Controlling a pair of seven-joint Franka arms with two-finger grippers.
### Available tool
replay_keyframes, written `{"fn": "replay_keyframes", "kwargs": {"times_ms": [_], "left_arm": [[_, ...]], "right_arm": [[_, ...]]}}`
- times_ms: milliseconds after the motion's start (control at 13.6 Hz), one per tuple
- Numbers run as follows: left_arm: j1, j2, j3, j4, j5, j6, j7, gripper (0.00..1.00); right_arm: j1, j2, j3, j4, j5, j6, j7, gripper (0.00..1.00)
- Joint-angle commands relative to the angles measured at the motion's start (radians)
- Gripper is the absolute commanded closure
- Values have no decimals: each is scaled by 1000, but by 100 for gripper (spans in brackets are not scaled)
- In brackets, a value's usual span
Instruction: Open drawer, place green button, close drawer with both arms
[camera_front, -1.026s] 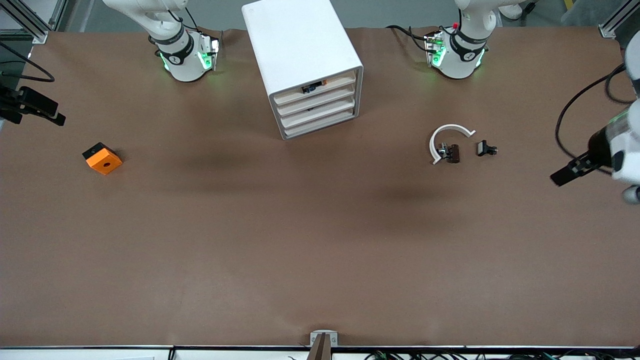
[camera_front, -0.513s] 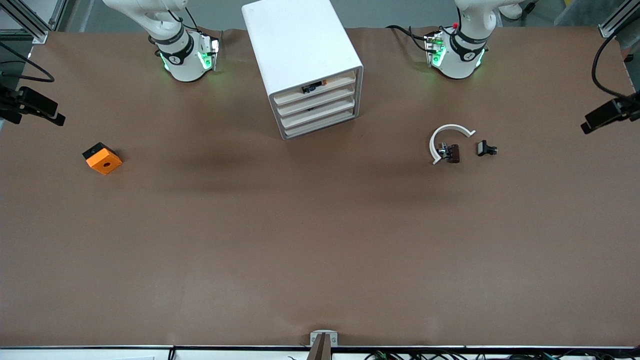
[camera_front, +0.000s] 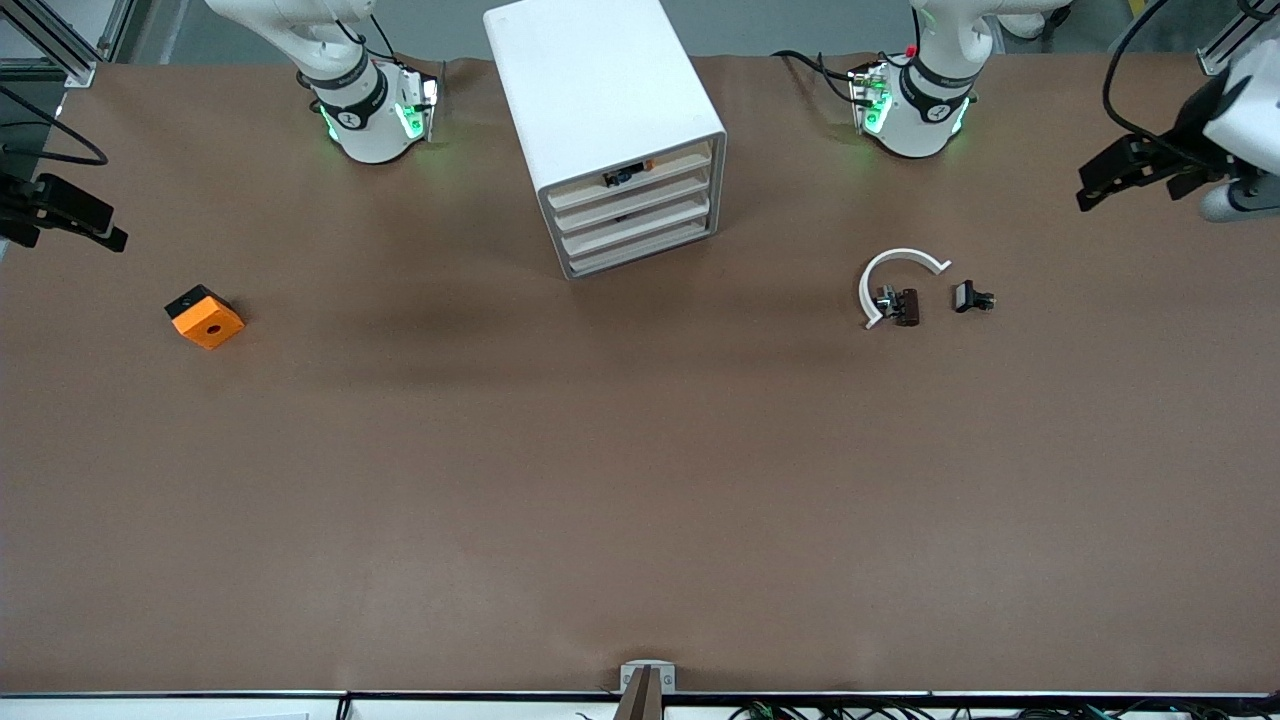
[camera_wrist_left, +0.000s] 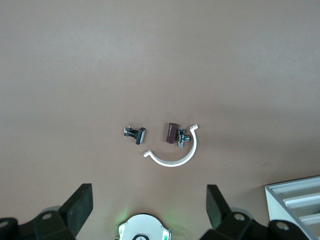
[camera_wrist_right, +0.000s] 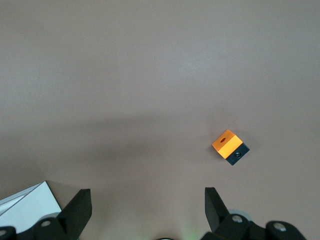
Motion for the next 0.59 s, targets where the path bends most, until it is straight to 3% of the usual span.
{"fn": "replay_keyframes", "kwargs": {"times_ms": [0, 513], "left_arm": [[-4, -41, -22, -63, -3, 42, 54, 0], [27, -29, -10, -51, -9, 77, 148, 0]], "right_arm": [[-18, 0, 15, 10, -16, -4, -15, 0], [-18, 0, 15, 10, -18, -4, -15, 0]]}}
